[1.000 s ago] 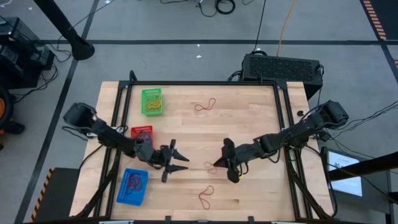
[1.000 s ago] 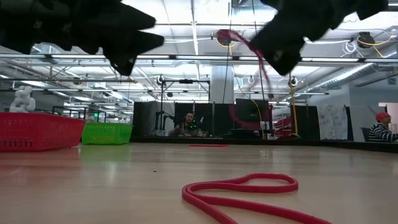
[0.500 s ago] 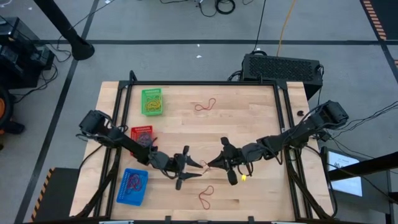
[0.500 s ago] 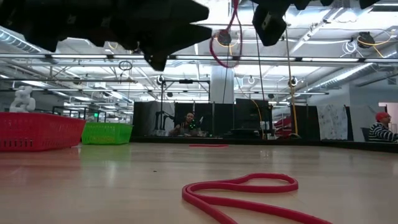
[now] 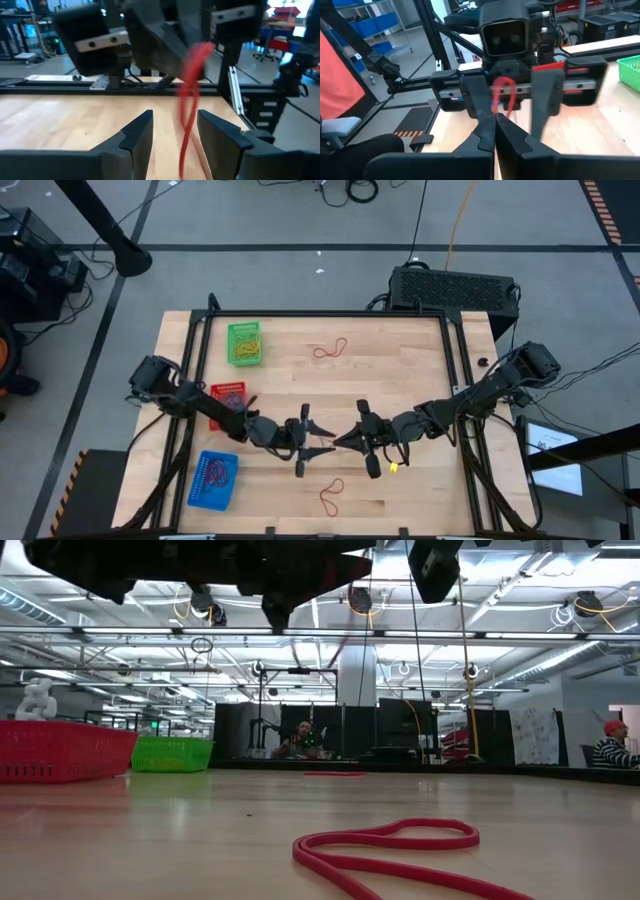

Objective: Sort rubber bands into baskets
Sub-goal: Put the red rubber band into the blue bin

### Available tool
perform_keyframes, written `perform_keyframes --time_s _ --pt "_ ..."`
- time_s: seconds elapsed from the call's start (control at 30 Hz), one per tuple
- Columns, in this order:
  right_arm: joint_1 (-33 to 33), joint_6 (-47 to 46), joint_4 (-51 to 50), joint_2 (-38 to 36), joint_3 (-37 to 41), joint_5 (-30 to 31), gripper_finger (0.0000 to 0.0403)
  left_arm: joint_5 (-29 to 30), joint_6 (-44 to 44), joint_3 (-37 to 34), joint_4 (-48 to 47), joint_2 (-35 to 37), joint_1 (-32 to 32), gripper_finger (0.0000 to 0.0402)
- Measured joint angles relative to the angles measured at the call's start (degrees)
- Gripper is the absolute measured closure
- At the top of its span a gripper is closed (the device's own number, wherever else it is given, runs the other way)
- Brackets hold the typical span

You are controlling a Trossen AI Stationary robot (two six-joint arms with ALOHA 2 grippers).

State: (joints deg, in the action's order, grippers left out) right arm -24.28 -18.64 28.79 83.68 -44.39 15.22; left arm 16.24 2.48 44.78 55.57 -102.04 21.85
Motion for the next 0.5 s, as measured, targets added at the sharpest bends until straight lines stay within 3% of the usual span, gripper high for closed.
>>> perform_keyframes --time_s 0.3,0.4,0.5 --pt "0.05 0.97 0.16 0.0 -0.02 -0.02 0.0402 -2.57 -0.04 0.67 -0.24 0.0 -1.27 0.0251" --pt "0.05 1.38 0.16 0.0 -0.02 -0.04 0.0402 -2.68 -0.26 0.67 -0.57 0.0 -1.12 0.0296" --pt "0.05 1.58 0.16 0.0 -0.02 -0.04 0.0403 -2.72 0.01 0.67 -0.1 0.0 -1.07 0.037"
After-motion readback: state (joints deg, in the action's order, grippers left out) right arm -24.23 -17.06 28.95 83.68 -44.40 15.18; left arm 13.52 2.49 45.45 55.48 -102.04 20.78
